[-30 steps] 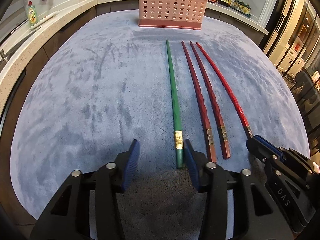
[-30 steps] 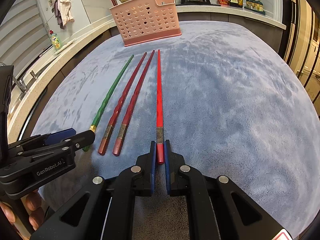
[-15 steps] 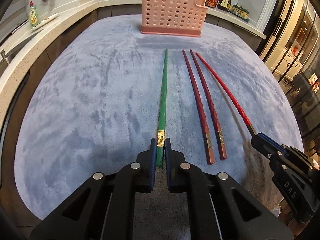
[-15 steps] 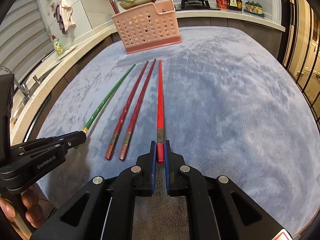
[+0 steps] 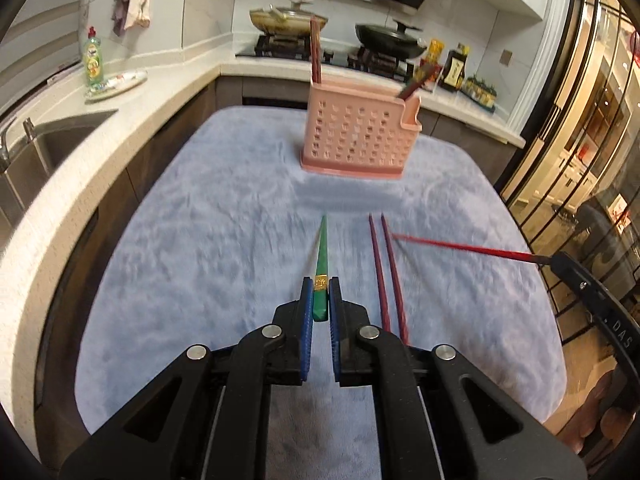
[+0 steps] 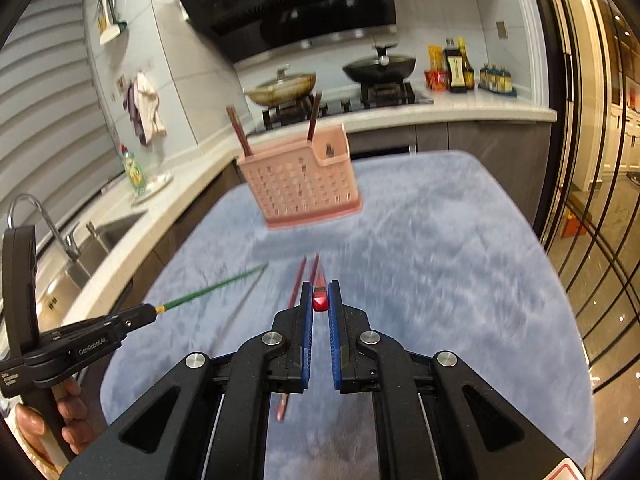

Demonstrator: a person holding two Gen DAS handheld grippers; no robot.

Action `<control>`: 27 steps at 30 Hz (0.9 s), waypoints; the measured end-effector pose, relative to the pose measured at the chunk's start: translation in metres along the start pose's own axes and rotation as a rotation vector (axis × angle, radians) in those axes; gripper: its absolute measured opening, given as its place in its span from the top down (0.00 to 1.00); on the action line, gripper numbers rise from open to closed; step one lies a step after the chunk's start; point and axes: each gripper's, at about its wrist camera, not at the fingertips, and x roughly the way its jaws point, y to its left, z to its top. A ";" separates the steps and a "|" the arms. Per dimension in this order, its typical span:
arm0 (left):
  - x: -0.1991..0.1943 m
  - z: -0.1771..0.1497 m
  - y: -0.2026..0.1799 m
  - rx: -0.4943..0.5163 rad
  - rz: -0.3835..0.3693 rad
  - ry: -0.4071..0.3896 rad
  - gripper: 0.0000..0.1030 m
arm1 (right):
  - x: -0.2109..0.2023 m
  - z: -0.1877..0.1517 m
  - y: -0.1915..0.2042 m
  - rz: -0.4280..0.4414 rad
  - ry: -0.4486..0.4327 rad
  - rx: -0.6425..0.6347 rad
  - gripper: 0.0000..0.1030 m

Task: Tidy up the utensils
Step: 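Lift the red and green chopsticks and carry them above the pink basket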

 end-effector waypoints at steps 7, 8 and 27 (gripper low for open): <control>-0.010 0.048 0.001 0.000 0.005 -0.080 0.93 | -0.001 0.049 0.001 0.012 -0.095 0.005 0.93; -0.011 0.055 0.000 0.001 0.005 -0.089 0.93 | 0.000 0.053 0.001 0.014 -0.101 0.005 0.93; -0.033 0.208 -0.015 -0.007 -0.035 -0.345 0.93 | 0.044 0.199 0.018 0.119 -0.292 0.064 0.93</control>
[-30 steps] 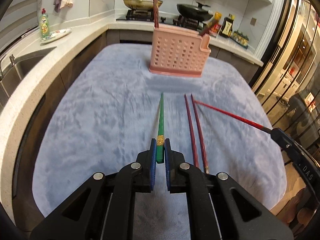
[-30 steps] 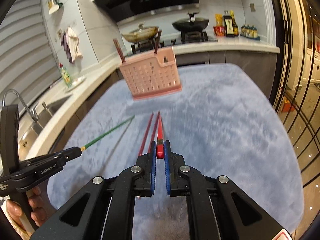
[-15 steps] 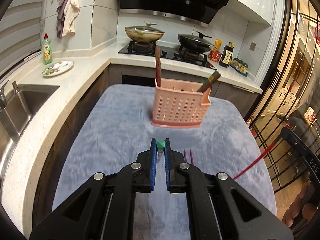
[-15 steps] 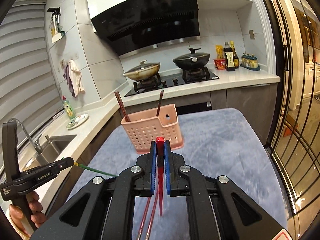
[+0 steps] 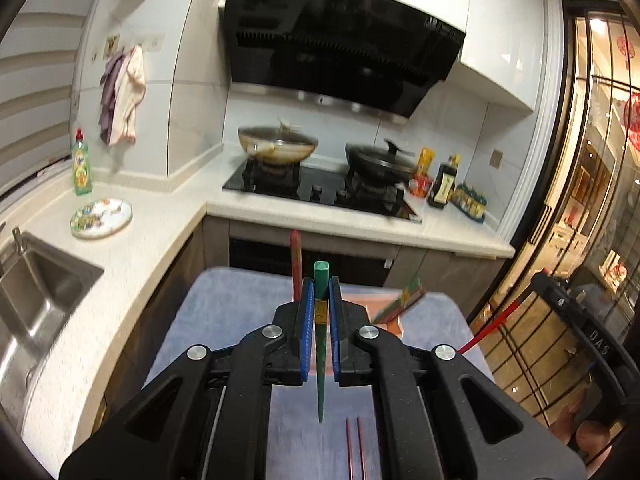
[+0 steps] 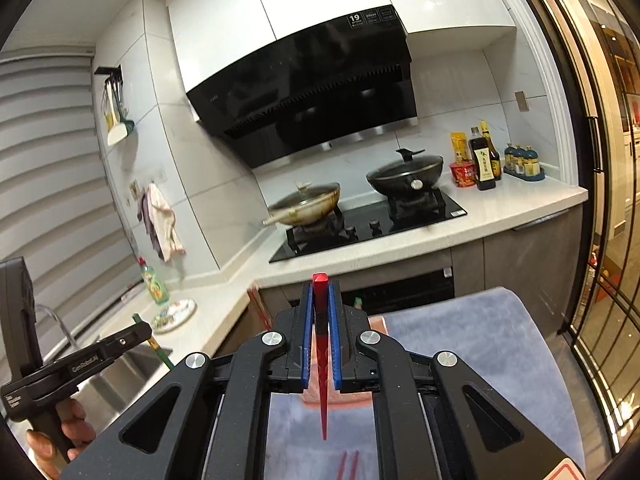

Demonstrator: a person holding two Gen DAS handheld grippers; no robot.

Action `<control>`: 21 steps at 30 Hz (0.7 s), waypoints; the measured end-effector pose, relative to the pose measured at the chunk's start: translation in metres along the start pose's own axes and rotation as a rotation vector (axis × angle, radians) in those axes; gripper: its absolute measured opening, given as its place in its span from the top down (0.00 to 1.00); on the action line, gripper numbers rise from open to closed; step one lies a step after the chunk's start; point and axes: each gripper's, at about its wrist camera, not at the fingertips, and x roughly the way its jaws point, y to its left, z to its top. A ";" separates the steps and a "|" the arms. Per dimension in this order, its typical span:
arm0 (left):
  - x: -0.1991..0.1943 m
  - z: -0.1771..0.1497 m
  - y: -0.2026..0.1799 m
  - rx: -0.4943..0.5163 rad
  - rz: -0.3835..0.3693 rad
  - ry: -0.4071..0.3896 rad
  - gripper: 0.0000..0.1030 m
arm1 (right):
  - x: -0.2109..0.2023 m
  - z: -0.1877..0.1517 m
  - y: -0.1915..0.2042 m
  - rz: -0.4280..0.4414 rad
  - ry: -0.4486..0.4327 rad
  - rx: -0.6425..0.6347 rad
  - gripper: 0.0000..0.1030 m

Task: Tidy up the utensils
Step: 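Lift the red and green chopsticks and carry them above the pink basket, then lower both chopsticks into the pink basket and open both tools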

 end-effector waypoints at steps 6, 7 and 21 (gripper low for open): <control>0.022 0.047 -0.010 0.022 0.013 -0.100 0.93 | 0.040 0.036 0.003 0.000 -0.036 0.014 0.93; 0.028 0.054 -0.011 0.025 0.020 -0.113 0.93 | 0.049 0.041 0.003 -0.002 -0.041 0.013 0.93; 0.108 0.034 -0.003 0.015 0.038 -0.030 0.93 | 0.132 0.010 -0.011 -0.054 0.085 -0.017 0.93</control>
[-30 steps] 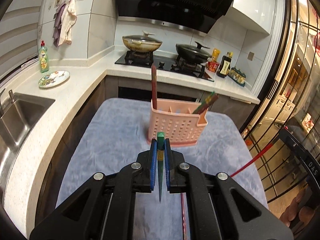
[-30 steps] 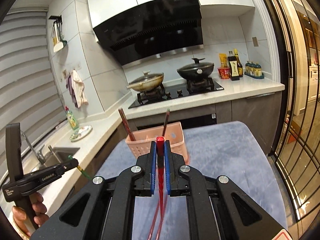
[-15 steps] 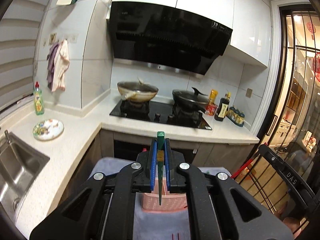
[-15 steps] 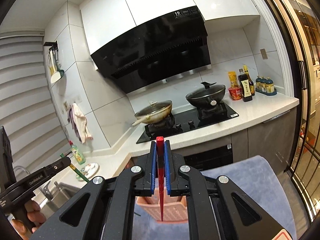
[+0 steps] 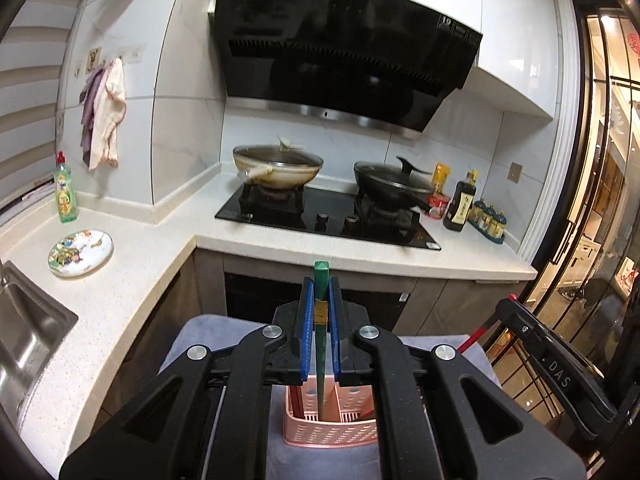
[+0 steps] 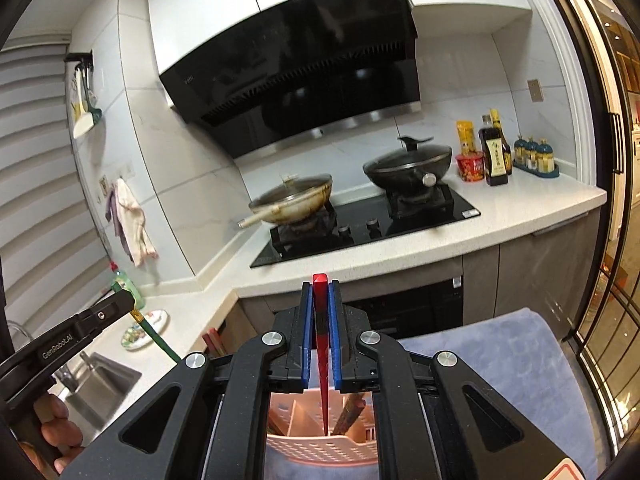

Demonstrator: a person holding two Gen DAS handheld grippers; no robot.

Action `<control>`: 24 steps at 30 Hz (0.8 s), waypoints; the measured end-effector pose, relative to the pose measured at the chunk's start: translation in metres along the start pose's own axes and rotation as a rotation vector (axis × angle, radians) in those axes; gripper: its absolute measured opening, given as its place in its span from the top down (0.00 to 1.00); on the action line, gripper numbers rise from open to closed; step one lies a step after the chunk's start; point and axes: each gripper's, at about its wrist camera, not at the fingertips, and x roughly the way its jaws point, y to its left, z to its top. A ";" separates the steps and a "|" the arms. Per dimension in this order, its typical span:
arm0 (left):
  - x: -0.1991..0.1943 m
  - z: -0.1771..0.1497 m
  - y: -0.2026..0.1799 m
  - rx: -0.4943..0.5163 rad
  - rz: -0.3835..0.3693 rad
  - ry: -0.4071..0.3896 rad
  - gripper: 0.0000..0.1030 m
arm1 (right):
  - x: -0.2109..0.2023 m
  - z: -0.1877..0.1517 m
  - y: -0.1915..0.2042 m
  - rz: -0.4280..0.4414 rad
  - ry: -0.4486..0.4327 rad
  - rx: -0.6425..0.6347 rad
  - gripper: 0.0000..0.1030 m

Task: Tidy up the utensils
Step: 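Lower both chopsticks into the pink basket and open both tools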

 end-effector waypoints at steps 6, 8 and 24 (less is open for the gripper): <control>0.023 -0.021 0.008 -0.012 0.007 0.069 0.93 | 0.022 -0.020 -0.009 -0.015 0.061 0.002 0.93; 0.028 -0.027 0.008 -0.006 0.012 0.088 0.93 | 0.026 -0.024 -0.008 -0.021 0.074 -0.004 0.92; -0.006 -0.044 0.012 -0.010 0.025 0.082 0.75 | -0.029 -0.033 -0.004 0.006 0.044 -0.014 0.87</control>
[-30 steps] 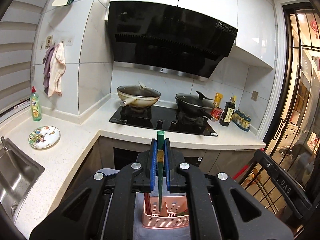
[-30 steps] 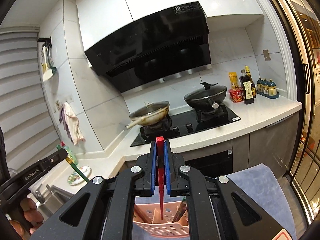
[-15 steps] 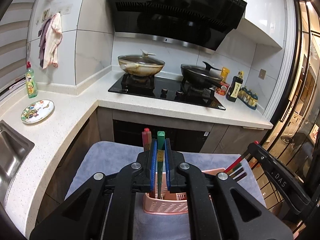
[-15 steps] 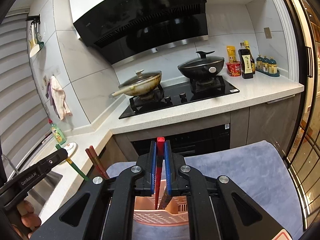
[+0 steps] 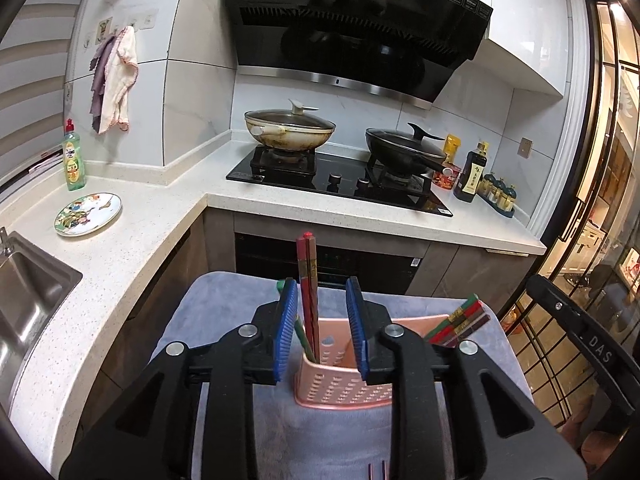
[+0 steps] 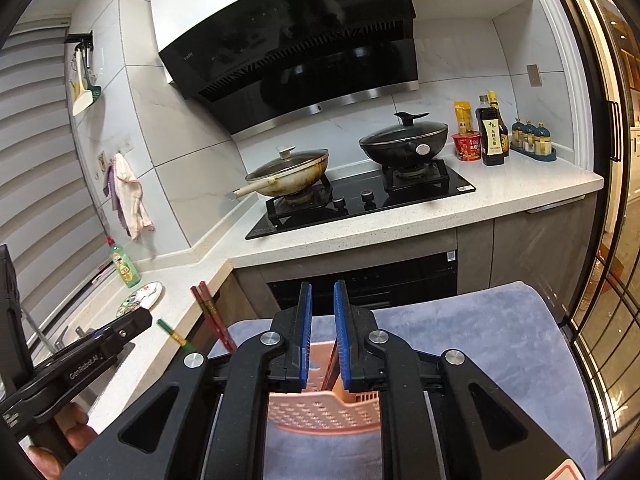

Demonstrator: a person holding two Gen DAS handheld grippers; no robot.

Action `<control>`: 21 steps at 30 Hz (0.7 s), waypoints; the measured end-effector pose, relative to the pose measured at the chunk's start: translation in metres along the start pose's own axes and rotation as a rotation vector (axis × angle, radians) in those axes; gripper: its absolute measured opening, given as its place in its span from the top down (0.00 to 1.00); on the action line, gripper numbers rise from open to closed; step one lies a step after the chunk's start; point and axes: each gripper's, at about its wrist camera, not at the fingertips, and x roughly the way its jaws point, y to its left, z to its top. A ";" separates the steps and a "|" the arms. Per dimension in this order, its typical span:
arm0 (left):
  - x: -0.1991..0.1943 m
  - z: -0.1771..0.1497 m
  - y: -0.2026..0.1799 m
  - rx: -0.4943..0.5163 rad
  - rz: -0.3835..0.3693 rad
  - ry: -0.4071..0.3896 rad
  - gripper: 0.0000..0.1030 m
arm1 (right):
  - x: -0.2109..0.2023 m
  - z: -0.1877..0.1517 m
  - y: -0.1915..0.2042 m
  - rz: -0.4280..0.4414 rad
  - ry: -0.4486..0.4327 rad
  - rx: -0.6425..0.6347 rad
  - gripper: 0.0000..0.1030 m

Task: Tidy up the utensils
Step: 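Lower both chopsticks into the pink basket and open both tools, then move both open tools back down to the last two dark red chopsticks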

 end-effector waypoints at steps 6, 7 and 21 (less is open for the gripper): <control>-0.032 -0.023 0.003 0.020 0.012 0.002 0.69 | -0.041 -0.033 0.005 -0.005 0.021 -0.043 0.80; -0.037 -0.029 0.004 0.022 0.015 0.008 0.69 | -0.047 -0.042 0.006 -0.007 0.032 -0.055 0.80; -0.087 -0.145 0.018 0.022 0.041 0.163 0.69 | -0.117 -0.183 0.014 -0.021 0.243 -0.094 0.79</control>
